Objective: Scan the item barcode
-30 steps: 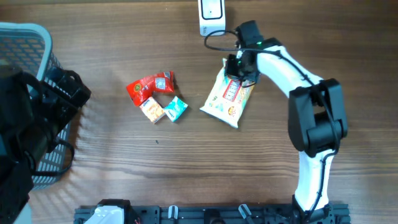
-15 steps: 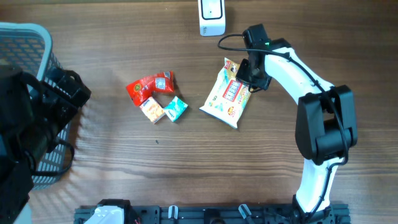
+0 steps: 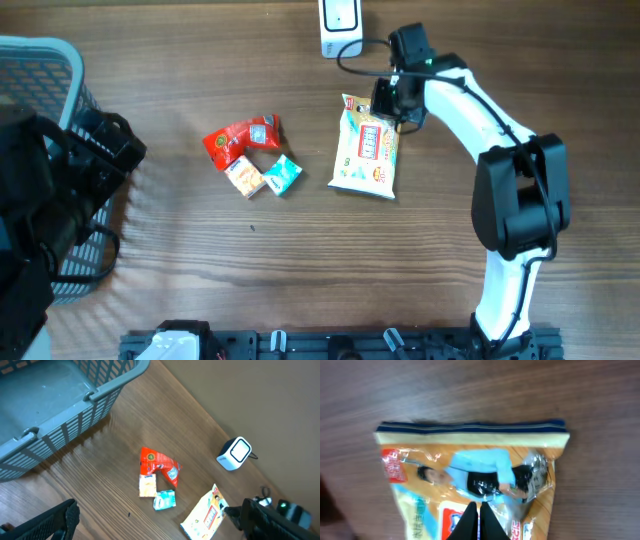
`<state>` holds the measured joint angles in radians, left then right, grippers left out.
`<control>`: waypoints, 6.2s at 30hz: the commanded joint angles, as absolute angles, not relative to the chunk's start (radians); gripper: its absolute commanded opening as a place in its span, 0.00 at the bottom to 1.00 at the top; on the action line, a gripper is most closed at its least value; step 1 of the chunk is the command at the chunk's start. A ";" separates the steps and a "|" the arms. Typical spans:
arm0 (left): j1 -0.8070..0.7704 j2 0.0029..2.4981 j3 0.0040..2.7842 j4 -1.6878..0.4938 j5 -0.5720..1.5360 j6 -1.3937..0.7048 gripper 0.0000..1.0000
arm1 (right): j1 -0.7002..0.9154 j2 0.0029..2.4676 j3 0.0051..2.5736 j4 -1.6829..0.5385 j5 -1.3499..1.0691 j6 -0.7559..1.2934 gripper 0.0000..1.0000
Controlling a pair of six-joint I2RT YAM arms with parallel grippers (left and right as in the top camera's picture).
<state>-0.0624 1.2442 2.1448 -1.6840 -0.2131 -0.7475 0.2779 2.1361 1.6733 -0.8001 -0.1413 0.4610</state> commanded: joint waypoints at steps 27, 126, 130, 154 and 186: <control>-0.054 1.242 2.142 -1.684 -0.229 -0.764 1.00 | 0.326 2.014 1.630 -1.043 -0.180 0.420 0.04; -0.566 1.637 1.517 -0.896 -0.433 -0.718 0.04 | 0.186 1.892 1.939 -1.167 0.091 0.339 1.00; -0.699 1.664 1.521 -0.931 -0.823 -0.635 0.04 | 0.086 1.892 1.943 -1.200 0.071 0.310 1.00; -0.030 1.679 1.506 -1.119 -0.106 -0.793 1.00 | 0.754 2.302 1.842 -0.771 0.254 0.632 1.00; -0.153 1.689 1.359 -0.934 0.346 -0.528 1.00 | 0.469 2.199 2.017 -1.142 -0.027 0.418 0.60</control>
